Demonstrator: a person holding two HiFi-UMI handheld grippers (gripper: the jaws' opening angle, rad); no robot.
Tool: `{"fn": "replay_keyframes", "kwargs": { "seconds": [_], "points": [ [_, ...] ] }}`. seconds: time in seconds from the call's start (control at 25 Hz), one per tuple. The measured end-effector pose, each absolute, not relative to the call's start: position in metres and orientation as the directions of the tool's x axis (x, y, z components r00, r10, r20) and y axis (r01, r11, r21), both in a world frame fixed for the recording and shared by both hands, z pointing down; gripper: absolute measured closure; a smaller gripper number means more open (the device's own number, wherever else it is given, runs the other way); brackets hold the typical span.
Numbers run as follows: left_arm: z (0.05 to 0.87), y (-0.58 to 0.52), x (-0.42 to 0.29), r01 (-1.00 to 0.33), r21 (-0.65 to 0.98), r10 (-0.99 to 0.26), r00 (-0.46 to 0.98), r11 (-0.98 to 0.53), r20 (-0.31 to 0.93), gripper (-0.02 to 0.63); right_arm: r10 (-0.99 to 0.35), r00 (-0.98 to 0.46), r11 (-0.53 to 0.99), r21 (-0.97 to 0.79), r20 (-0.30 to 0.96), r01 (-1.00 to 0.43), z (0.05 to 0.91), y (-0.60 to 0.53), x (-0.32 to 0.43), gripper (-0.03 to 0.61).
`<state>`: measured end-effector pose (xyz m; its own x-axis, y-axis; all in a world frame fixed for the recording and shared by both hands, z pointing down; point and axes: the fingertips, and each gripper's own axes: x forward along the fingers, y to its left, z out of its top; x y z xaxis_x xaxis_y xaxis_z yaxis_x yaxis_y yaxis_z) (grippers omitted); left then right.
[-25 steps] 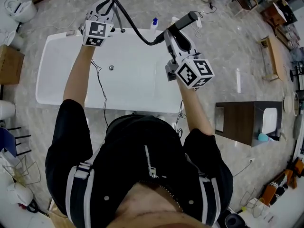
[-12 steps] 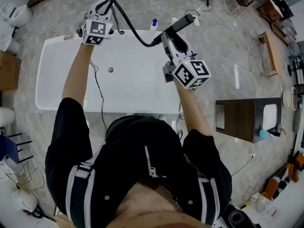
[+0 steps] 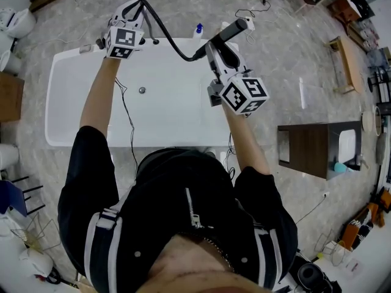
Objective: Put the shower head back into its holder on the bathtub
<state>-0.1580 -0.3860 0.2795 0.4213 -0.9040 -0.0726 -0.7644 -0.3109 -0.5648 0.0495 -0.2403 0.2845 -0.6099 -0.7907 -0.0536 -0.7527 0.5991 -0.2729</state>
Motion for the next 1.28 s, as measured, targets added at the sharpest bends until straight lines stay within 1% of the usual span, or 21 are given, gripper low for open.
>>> {"fn": "replay_keyframes", "kwargs": {
  "seconds": [0.6, 0.92, 1.28],
  "points": [
    [0.318, -0.402, -0.152, -0.758, -0.539, -0.894, 0.447, -0.368, -0.017, 0.546, -0.813, -0.582, 0.565, -0.255, -0.011, -0.785, 0.297, -0.243, 0.057, 0.453],
    [0.36, -0.407, -0.157, -0.758, -0.511, -0.895, 0.444, -0.406, 0.052, 0.546, -0.818, -0.574, 0.551, -0.246, 0.029, -0.797, 0.307, -0.246, 0.06, 0.453],
    [0.395, -0.42, -0.158, -0.772, -0.473, -0.895, 0.436, -0.424, 0.091, 0.546, -0.813, -0.578, 0.553, -0.218, 0.07, -0.804, 0.314, -0.254, 0.06, 0.453]
  ]
}}
